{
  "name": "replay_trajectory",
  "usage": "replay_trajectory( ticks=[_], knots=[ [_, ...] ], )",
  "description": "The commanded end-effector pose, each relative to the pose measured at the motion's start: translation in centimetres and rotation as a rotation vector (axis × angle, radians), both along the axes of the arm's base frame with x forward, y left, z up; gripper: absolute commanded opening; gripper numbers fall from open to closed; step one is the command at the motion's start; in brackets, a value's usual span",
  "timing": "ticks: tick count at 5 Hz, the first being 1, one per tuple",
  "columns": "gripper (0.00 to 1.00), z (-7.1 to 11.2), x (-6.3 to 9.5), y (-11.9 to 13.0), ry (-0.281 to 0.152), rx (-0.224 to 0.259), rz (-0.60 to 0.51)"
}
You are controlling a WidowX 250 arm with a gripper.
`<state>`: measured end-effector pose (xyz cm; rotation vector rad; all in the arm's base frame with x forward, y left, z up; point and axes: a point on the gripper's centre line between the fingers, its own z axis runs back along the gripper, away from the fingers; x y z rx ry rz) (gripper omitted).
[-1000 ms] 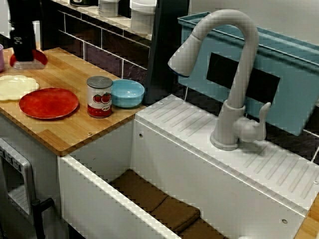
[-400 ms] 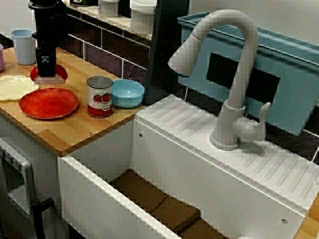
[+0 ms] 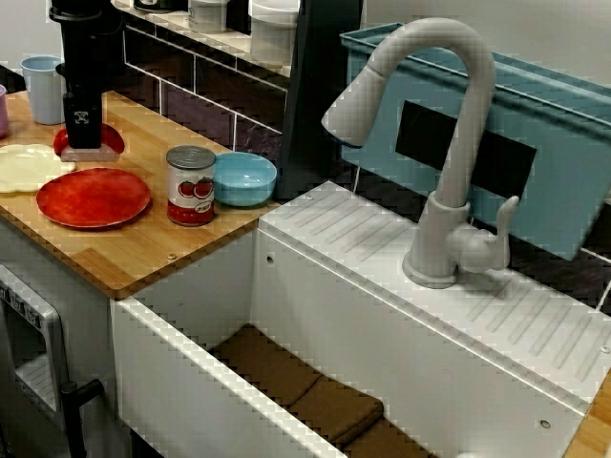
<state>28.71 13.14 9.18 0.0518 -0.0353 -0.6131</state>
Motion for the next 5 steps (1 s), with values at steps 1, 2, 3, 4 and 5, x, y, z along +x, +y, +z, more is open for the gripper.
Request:
replay_trajectory(
  ticks=[1,2,3,4,5],
  knots=[
    [0.0,0.9,0.9,0.1,-0.034,0.012,0.006],
    [0.0,0.8,1.0,0.2,-0.036,0.005,0.021],
    [0.0,0.4,1.1,0.1,-0.03,-0.008,0.023],
    [0.0,-0.7,1.1,-0.4,-0.029,0.003,0.025],
    [0.0,-1.1,1.2,-0.3,-0.033,0.015,0.043]
  ],
)
